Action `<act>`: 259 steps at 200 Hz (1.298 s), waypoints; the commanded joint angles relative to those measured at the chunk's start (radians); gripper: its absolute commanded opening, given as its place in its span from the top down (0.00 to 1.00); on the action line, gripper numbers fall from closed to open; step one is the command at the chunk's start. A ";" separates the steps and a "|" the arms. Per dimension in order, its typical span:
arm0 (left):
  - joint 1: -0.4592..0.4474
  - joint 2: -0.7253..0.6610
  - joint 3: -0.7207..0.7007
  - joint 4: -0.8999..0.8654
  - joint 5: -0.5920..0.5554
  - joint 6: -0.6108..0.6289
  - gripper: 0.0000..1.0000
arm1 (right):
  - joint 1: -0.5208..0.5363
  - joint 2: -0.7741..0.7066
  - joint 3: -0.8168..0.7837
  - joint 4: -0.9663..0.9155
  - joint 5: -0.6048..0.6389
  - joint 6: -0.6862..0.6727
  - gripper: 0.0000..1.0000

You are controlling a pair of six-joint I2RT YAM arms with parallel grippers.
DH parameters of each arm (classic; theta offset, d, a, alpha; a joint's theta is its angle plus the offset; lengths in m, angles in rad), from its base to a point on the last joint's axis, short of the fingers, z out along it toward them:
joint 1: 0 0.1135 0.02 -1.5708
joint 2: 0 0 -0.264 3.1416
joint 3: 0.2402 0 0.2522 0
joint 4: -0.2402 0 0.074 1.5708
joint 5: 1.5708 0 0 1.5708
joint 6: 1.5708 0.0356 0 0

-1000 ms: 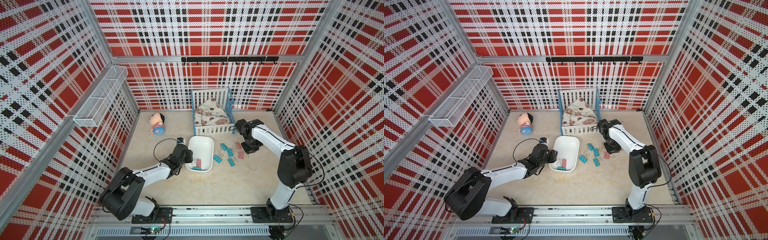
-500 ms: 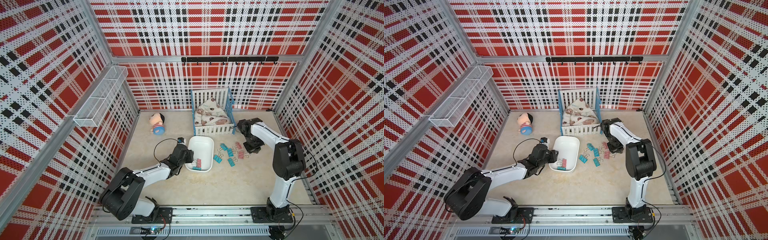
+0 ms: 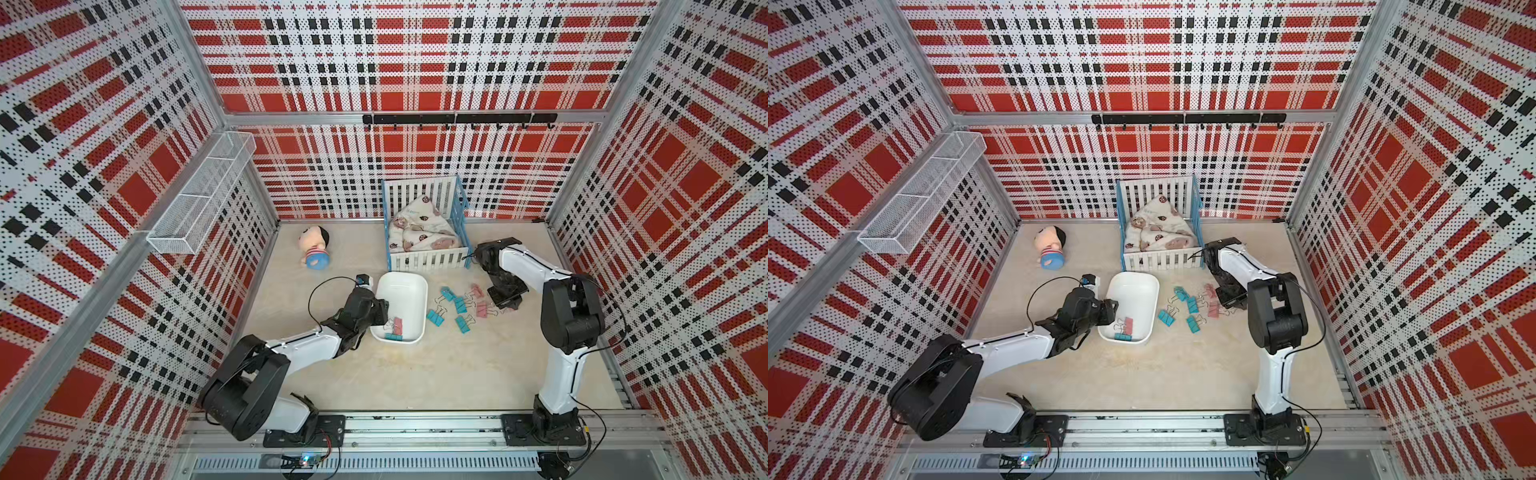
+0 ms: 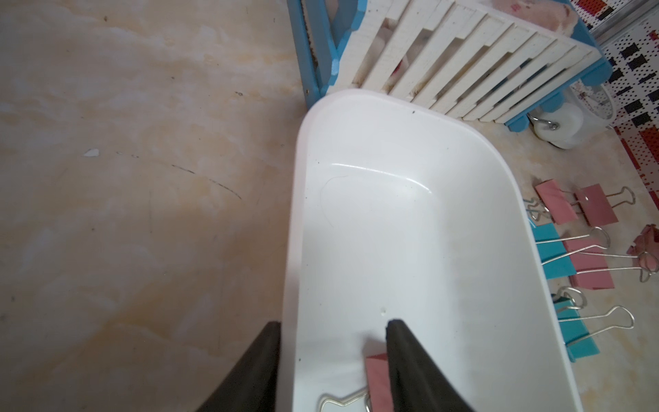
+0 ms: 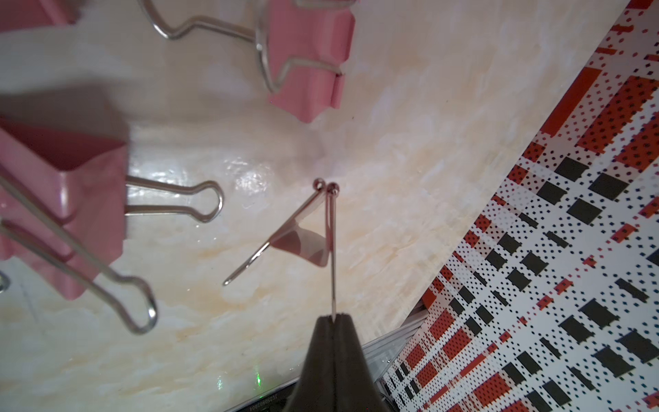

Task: Take out the binder clips from the storage box
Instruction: Place the binder clip at the center of the board.

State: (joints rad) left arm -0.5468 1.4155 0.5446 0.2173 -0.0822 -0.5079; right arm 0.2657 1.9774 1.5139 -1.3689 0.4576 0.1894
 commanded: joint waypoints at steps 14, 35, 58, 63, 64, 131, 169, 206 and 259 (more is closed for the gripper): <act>-0.004 -0.030 -0.020 0.032 0.016 0.006 0.47 | -0.008 0.037 0.026 -0.021 0.026 0.018 0.99; -0.004 -0.030 -0.021 0.033 0.017 0.006 0.47 | -0.008 0.050 0.026 -0.023 0.027 0.020 0.98; -0.004 -0.031 -0.026 0.037 0.016 0.003 0.47 | -0.007 0.060 0.025 -0.023 0.027 0.021 0.95; -0.003 -0.029 -0.026 0.038 0.016 0.003 0.47 | -0.006 0.061 0.026 -0.023 0.026 0.022 0.93; -0.003 -0.030 -0.026 0.039 0.017 0.003 0.47 | -0.007 0.061 0.025 -0.023 0.026 0.021 0.93; -0.003 -0.033 -0.031 0.036 0.019 0.002 0.47 | 0.008 0.062 0.041 -0.022 0.031 0.021 0.84; -0.003 -0.041 -0.035 0.038 0.018 0.000 0.47 | 0.015 0.063 0.052 -0.016 0.021 0.016 0.83; -0.004 -0.043 -0.034 0.041 0.018 -0.004 0.47 | 0.043 0.044 0.107 -0.014 0.009 0.009 0.83; -0.001 -0.045 -0.021 0.021 0.012 -0.010 0.47 | 0.166 -0.043 0.330 0.121 -0.187 -0.070 0.74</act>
State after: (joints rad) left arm -0.5468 1.3941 0.5201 0.2375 -0.0746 -0.5152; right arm 0.3611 2.0117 1.7710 -1.3483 0.4095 0.1722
